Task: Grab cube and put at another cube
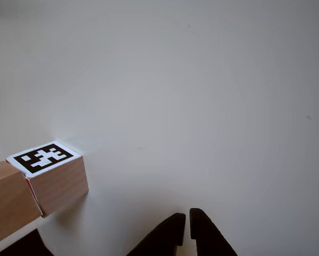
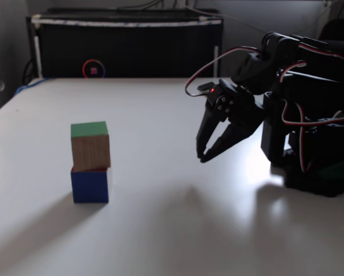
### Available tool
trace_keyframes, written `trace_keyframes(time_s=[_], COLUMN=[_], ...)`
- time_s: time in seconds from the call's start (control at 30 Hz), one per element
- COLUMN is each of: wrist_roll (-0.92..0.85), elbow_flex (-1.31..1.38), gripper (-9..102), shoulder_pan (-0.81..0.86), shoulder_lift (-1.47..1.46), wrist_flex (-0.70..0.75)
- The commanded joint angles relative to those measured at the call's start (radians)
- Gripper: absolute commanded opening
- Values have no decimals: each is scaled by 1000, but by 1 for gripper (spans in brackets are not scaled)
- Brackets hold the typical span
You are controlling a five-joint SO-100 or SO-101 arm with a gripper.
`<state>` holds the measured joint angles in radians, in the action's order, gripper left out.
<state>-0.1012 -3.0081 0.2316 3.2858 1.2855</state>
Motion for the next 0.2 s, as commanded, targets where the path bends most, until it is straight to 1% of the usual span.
trace_keyframes(time_s=[0.0, 0.17], wrist_roll=[5, 5], elbow_flex=[38, 38], gripper=[0, 0], shoulder_pan=[11, 11], shoulder_lift=[3, 3], wrist_flex=[5, 5])
